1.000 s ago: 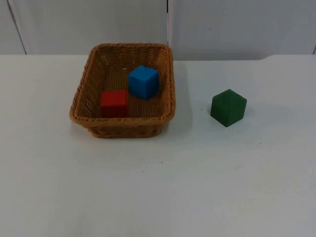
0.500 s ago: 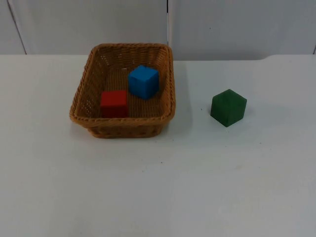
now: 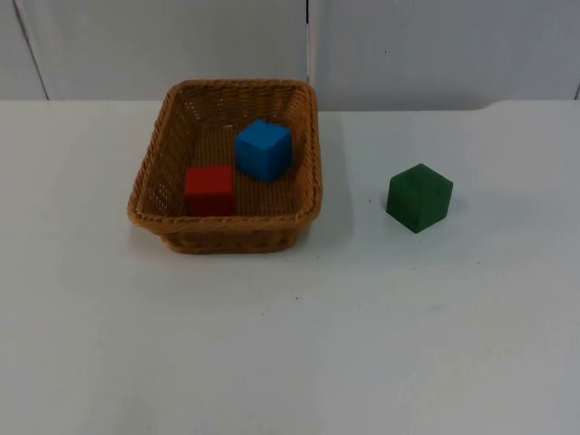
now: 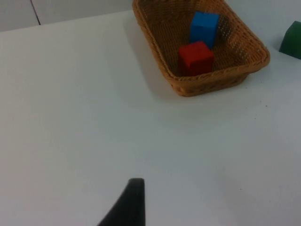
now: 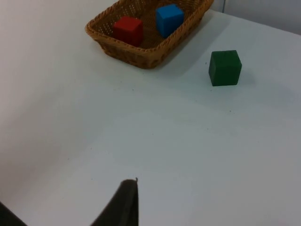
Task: Pick up one cube with each hand and place exactly two cubes into the same basket, leaving the remaining cube outside.
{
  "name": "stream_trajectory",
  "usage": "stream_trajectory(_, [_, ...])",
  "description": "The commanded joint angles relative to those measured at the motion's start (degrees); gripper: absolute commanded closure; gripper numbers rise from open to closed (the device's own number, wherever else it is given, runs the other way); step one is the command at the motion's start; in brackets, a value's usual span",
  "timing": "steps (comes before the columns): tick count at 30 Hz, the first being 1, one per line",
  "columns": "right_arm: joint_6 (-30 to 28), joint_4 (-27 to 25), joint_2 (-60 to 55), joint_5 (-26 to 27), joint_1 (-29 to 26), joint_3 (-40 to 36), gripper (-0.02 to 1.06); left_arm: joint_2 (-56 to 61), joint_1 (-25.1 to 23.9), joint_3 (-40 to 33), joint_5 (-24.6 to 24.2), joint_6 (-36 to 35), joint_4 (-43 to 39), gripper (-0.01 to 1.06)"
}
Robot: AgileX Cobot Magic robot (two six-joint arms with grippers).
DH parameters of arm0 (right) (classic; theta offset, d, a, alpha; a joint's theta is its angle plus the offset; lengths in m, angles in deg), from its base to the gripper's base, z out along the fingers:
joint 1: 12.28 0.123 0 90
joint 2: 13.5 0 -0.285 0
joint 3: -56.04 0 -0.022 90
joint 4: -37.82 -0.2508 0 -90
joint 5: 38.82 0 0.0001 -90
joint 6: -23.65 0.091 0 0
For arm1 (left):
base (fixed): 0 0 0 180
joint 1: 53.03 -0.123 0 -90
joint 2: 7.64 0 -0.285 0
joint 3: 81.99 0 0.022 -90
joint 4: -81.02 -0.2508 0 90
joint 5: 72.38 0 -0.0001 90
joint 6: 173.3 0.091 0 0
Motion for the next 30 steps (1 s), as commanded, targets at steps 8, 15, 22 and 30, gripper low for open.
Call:
stream_trajectory(8, [0.57, 0.26, 0.23, -0.02, 0.07, -0.45, -0.01, 0.19, 0.02, -0.3, 0.63, -0.28, -0.25, 0.0])
stream_trajectory(15, [0.57, 0.26, 0.23, -0.02, 0.07, -0.45, -0.01, 0.19, 0.02, -0.3, 0.63, -0.28, -0.25, 0.0])
stream_trajectory(22, [0.57, 0.26, 0.23, -0.02, 0.07, -0.45, -0.01, 0.19, 0.02, -0.3, 0.63, -0.28, -0.25, 0.0])
stream_trajectory(30, [0.58, 0.26, 0.23, -0.02, -1.37, -0.45, -0.01, 0.19, 0.02, -0.3, 0.63, -0.28, -0.25, 0.0])
